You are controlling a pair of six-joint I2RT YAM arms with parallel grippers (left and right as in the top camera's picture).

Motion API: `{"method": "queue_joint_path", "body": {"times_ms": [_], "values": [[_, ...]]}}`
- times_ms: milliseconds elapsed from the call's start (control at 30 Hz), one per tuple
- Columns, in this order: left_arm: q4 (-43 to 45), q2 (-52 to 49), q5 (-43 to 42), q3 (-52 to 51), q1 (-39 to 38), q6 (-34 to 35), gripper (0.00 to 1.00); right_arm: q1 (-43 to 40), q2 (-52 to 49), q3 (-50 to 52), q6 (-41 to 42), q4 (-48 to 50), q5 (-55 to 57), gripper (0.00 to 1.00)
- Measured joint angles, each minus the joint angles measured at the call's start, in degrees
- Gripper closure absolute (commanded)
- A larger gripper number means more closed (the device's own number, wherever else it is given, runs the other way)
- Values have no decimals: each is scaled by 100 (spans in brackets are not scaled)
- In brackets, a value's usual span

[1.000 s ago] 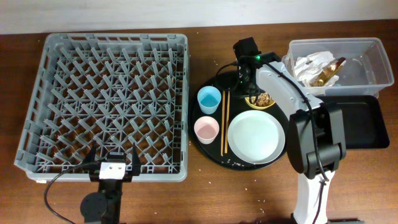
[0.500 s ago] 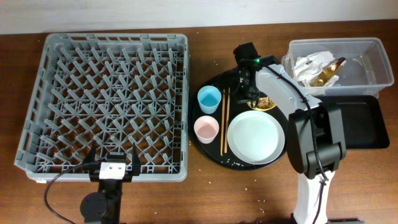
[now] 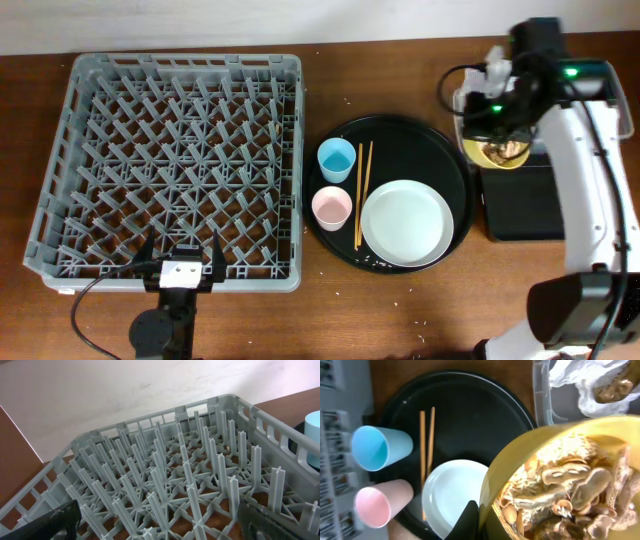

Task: Sort waste into correct bins and load items into the dishwasher rack
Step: 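Tip the yellow bowl over the black tray to dump the shells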

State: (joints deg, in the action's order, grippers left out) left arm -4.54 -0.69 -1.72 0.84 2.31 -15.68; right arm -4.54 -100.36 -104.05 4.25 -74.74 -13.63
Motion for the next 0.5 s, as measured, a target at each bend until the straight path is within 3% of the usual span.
{"method": "queue_joint_path", "body": {"times_ms": [267, 500], "values": [[0, 0, -2, 0, 0, 0, 1, -1963, -9, 1541, -1257, 868, -2662, 96], [0, 2, 0, 0, 0, 0, 1, -3685, -22, 3486, -1543, 2546, -5152, 96]]}}
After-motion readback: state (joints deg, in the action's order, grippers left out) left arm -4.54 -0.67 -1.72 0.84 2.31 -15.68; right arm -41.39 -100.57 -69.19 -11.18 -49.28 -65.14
